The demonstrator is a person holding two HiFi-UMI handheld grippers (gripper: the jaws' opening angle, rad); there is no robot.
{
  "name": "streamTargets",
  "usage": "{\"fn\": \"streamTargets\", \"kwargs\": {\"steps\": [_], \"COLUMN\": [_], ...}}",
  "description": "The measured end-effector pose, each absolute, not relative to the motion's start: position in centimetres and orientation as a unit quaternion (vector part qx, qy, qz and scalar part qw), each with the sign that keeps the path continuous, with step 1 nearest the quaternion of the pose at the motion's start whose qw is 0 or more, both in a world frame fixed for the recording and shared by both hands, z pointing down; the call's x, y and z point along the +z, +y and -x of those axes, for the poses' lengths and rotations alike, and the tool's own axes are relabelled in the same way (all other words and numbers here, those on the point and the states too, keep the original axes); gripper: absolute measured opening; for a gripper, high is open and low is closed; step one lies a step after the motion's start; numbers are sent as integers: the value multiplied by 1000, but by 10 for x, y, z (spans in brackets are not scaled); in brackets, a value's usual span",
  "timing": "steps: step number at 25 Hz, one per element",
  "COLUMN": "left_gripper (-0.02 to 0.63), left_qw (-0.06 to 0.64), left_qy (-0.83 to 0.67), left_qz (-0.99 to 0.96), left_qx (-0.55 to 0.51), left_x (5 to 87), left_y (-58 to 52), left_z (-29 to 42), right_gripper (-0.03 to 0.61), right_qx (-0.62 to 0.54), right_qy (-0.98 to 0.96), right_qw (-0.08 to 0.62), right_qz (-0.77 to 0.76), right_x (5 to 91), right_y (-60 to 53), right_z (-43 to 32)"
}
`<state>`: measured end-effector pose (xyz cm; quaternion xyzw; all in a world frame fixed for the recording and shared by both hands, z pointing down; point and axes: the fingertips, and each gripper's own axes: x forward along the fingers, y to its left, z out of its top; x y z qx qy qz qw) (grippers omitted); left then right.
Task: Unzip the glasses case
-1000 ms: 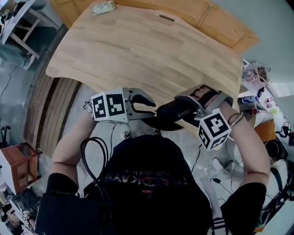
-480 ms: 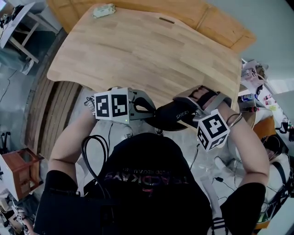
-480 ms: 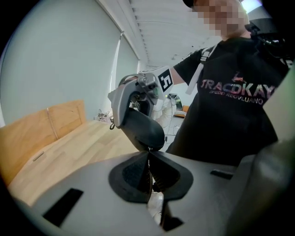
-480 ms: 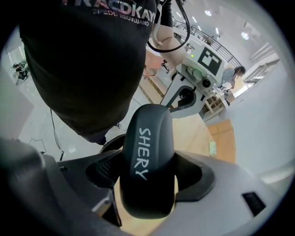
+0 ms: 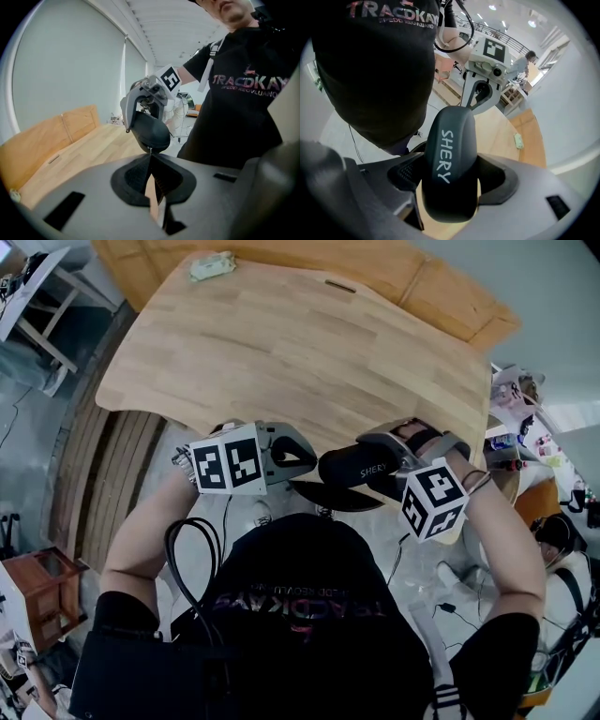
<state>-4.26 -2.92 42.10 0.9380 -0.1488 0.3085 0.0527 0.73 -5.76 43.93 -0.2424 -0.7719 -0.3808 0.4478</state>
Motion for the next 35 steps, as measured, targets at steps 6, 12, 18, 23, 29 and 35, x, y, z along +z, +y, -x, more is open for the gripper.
{"fn": "streamTargets", "kwargs": {"steps": [6, 12, 18, 23, 29, 35], "left_gripper": [12, 12, 11, 11, 12, 12], "left_qw": [28, 26, 29, 29, 25, 31], "left_qy": [-199, -270, -313, -333, -345, -351], "left_qz": [-922, -903, -888, -876, -866, -864], "left_qx": [330, 334, 336, 349, 361, 359], "left_x": [424, 423, 422, 426, 431, 432], "left_y": [-39, -52, -52, -54, -54, -54], "left_z": [55, 67, 74, 76, 77, 74], "right_gripper": [354, 353, 351, 351, 350, 348], "right_qx": [-321, -259, -213, -159, -80, -16], "right_qy": [-796, -821, -836, -848, -861, -865], "right_qw": [455, 455, 458, 467, 479, 487], "right_qz": [236, 227, 214, 194, 153, 118], "right_x": [445, 446, 448, 455, 462, 461], "right_y": [-60, -65, -68, -73, -77, -80], "right_z": [2, 10, 16, 17, 21, 28]}}
